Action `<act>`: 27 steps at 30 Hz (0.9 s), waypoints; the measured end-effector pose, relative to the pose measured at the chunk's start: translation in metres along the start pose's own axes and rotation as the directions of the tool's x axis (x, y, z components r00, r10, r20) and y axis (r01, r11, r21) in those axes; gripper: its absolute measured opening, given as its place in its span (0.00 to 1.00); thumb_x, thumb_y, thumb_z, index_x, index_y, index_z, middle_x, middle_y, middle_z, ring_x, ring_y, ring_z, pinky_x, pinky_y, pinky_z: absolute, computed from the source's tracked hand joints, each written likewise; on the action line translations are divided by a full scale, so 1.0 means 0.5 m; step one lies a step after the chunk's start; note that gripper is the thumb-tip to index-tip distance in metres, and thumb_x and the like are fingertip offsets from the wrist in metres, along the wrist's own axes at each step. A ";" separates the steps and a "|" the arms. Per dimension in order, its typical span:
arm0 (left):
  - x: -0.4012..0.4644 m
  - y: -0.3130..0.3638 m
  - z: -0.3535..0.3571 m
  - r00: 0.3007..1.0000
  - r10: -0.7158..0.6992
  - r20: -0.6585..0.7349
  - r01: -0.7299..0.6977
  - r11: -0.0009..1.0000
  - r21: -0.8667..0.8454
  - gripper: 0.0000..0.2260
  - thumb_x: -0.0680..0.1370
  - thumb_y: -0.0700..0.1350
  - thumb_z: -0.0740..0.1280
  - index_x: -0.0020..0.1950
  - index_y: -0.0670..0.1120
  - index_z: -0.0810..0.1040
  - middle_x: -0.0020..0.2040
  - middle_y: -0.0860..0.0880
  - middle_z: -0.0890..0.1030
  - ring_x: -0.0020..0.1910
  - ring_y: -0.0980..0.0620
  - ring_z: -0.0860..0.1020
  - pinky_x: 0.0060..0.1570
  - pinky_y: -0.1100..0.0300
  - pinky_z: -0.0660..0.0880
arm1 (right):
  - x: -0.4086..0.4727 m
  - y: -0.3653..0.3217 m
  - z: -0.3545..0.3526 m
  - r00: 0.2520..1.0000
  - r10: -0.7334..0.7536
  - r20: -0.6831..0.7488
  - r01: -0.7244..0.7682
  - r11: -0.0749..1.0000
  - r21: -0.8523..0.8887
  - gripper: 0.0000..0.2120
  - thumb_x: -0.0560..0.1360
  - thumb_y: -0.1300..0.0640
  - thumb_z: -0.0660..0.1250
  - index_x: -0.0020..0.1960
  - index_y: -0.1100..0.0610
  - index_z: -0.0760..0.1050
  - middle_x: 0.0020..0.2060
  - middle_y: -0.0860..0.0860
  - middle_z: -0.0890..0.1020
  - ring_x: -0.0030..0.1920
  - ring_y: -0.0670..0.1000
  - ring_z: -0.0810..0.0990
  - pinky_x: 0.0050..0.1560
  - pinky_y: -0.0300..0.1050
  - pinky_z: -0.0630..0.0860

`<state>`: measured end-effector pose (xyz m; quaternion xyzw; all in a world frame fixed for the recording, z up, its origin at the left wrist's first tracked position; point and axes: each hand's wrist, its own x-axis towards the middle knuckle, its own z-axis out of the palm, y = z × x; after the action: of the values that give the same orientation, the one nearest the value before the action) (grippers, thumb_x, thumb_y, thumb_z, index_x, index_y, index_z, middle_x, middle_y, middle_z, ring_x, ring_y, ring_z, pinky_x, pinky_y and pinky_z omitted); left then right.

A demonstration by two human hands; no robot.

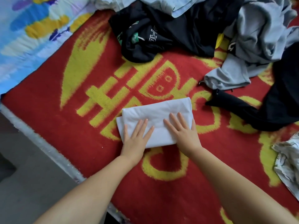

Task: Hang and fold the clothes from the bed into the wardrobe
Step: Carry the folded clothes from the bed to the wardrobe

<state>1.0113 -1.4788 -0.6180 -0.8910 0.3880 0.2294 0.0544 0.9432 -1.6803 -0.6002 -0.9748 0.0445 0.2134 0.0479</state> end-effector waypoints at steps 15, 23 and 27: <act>-0.264 -0.087 -0.436 0.995 -0.058 -0.080 0.040 0.977 -0.211 0.34 0.76 0.30 0.55 0.78 0.55 0.53 0.77 0.50 0.58 0.75 0.49 0.57 0.66 0.49 0.67 | -0.127 -0.128 -0.453 0.986 -0.164 0.035 0.168 0.956 -0.240 0.36 0.77 0.60 0.62 0.78 0.47 0.47 0.73 0.48 0.62 0.72 0.56 0.61 0.50 0.50 0.73; -0.623 -0.185 -0.462 0.911 -0.286 -0.297 0.240 0.954 -0.182 0.38 0.71 0.26 0.54 0.78 0.52 0.54 0.75 0.48 0.63 0.72 0.46 0.62 0.67 0.49 0.64 | -0.240 -0.414 -0.592 0.900 -0.435 -0.023 0.388 0.823 -0.414 0.35 0.77 0.63 0.62 0.77 0.46 0.50 0.72 0.49 0.64 0.73 0.58 0.58 0.67 0.68 0.58; -0.814 -0.261 -0.398 0.837 -0.428 -0.340 0.391 0.904 -0.175 0.35 0.74 0.30 0.56 0.78 0.53 0.53 0.75 0.49 0.61 0.72 0.49 0.60 0.67 0.52 0.63 | -0.286 -0.614 -0.606 0.809 -0.587 -0.009 0.505 0.704 -0.500 0.38 0.76 0.63 0.64 0.78 0.47 0.48 0.74 0.49 0.61 0.75 0.59 0.55 0.69 0.70 0.55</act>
<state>0.9361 -1.1717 -0.2680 -0.9818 0.1797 0.0593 -0.0160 0.9716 -1.4003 -0.2431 -0.9388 -0.2969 0.1108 -0.1353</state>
